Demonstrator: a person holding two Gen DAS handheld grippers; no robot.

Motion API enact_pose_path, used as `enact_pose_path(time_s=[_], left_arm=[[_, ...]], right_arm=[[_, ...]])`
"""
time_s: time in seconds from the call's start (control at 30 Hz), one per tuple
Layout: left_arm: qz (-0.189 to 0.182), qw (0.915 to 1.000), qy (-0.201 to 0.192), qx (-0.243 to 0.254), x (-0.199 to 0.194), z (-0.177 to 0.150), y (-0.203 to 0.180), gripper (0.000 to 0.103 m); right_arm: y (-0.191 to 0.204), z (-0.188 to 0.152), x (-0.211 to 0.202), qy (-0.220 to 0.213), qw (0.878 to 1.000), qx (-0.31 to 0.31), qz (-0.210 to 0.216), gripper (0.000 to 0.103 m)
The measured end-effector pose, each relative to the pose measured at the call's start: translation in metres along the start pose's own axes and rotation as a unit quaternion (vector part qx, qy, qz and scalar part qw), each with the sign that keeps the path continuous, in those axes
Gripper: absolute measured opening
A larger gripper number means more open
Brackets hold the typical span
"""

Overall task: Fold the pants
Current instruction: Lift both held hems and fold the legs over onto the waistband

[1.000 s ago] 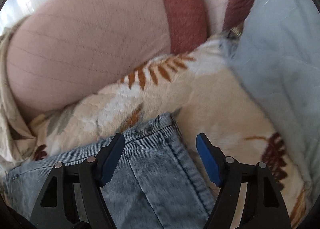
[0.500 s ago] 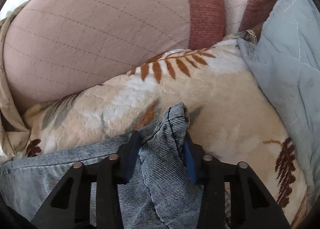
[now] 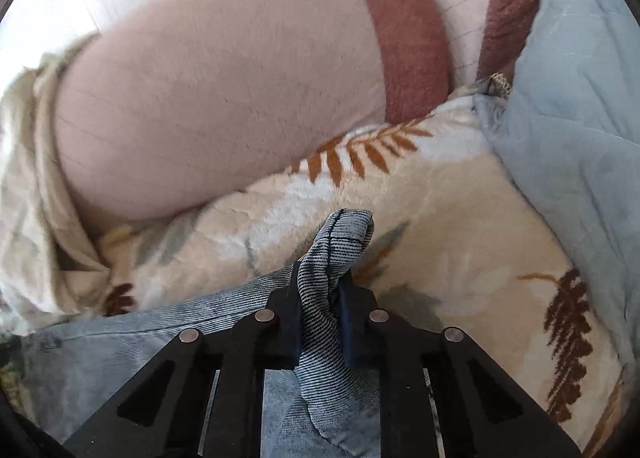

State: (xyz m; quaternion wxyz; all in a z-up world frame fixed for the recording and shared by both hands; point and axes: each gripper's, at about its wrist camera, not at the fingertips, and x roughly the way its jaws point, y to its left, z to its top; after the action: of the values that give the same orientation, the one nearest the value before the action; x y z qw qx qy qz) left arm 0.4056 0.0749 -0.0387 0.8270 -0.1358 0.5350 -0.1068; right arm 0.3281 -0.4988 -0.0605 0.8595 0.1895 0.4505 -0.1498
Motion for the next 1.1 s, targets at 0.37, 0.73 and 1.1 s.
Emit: enact_pose_path(time_s=[0.37, 0.73, 1.1], left_arm=[[-0.067, 0.9953, -0.056, 0.042, -0.132, -0.095, -0.012, 0.018], [-0.052, 0.9986, 0.002, 0.001, -0.100, -0.238, 0.052, 0.013], [-0.012, 0.9997, 0.006, -0.020, -0.093, -0.286, 0.080, 0.008]], right_arm=[[-0.060, -0.055, -0.118, -0.052, 0.996, 0.031, 0.066, 0.012], [-0.133, -0.175, -0.176, -0.026, 0.994, 0.051, 0.094, 0.012], [-0.178, -0.235, -0.193, 0.003, 0.992, 0.094, 0.080, 0.057]])
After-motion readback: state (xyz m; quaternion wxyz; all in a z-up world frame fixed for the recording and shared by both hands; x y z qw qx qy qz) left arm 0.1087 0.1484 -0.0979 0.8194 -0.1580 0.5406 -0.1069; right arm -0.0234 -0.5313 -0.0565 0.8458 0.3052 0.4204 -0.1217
